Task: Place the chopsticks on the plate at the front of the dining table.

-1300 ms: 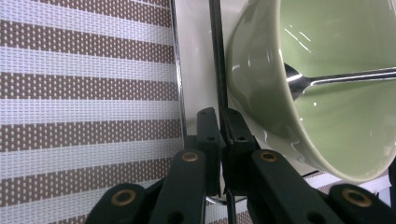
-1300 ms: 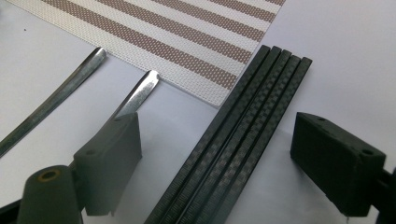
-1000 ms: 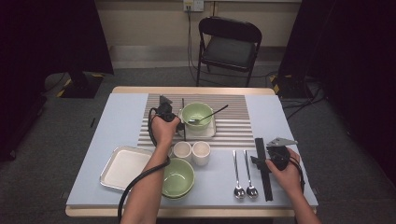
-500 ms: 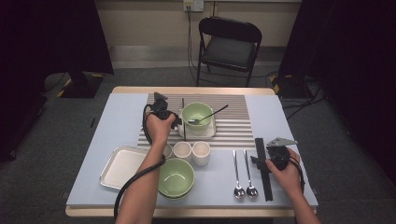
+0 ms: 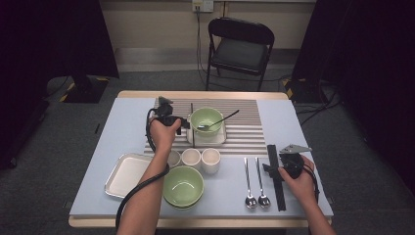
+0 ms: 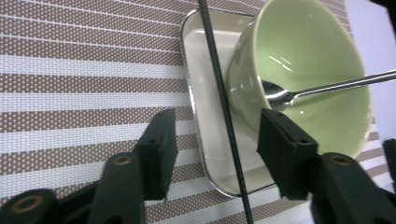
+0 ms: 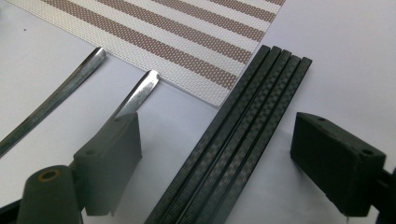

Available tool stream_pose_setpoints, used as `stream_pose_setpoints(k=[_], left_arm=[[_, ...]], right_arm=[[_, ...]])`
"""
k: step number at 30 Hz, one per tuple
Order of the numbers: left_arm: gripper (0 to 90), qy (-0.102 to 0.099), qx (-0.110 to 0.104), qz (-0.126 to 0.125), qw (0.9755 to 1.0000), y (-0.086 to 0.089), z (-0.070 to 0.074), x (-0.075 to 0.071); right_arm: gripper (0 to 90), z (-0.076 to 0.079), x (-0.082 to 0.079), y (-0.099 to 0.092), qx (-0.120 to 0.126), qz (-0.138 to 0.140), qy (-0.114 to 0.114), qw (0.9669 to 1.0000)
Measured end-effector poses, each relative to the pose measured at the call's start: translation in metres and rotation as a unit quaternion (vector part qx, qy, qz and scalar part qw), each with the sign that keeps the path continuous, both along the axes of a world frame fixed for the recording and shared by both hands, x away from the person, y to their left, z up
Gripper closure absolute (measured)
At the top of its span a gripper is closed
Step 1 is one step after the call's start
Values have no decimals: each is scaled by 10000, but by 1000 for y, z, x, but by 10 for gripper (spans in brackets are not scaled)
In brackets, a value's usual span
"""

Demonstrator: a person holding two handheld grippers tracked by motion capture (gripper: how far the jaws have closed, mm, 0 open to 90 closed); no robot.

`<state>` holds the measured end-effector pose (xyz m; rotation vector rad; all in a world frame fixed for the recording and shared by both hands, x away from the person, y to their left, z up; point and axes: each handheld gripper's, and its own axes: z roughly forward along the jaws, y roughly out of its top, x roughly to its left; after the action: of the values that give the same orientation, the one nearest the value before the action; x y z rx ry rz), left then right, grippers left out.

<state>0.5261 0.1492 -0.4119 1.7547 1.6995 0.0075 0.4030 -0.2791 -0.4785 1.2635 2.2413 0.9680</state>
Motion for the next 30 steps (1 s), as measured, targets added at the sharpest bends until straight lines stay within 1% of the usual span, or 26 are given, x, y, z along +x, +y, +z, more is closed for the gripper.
stream_pose_setpoints(k=[1, 3, 5, 6, 7, 9, 11, 13, 15, 17, 19, 21, 25, 27, 29, 30], left_arm=[[432, -31, 33, 2, 10000, 0, 1, -1], [365, -84, 91, -2, 9999, 1, 3, -1], [313, -205, 208, -45, 9996, 2, 4, -2], [276, -209, 248, -23, 9995, 2, 4, -2], [276, -214, 216, -19, 9995, 3, 4, -2], [235, -167, 183, 5, 9997, 4, 5, -3], [204, -96, 113, 93, 9998, 6, 5, -3], [188, -48, 174, 192, 9997, 7, 5, -4], [176, -5, 138, 241, 9996, 7, 5, -5], [176, -23, 121, 199, 9997, 8, 5, -5], [176, -52, 160, 211, 9996, 8, 6, -6], [176, -100, 110, 152, 9998, 10, 6, -7], [175, -133, 91, 180, 9997, 12, 6, -9], [168, -178, 3, 83, 9998, 13, 5, -11], [168, -179, 20, 62, 9998, 13, 5, -12], [169, -169, -6, 26, 9999, 13, 5, -13]], right_arm=[[155, 0, 0, 0, 0, 0, 0, 10000], [155, 0, 0, 0, -1, -1, 1, 10000], [155, 0, 0, 0, 0, -6, 6, 10000], [155, 0, 0, 0, -1, -9, 7, 10000], [155, 0, 0, 0, -1, -9, 7, 10000], [155, 0, 0, 0, -1, -10, 8, 10000], [155, 0, 0, 0, 1, -5, 12, 10000], [155, 0, 0, 0, -2, -9, 6, 10000], [155, 0, 0, 0, -3, -3, 7, 10000], [155, 0, 0, 0, -4, 1, 2, 10000], [155, 0, 0, 0, -1, -6, 13, 10000], [155, 0, 0, 0, -2, -3, 7, 10000], [155, 0, 0, 0, -3, -3, 7, 10000], [155, 0, 0, 0, -2, -8, 5, 10000], [155, 0, 0, 0, 0, -11, 10, 10000], [155, 0, 0, 0, -2, -2, 8, 10000]])
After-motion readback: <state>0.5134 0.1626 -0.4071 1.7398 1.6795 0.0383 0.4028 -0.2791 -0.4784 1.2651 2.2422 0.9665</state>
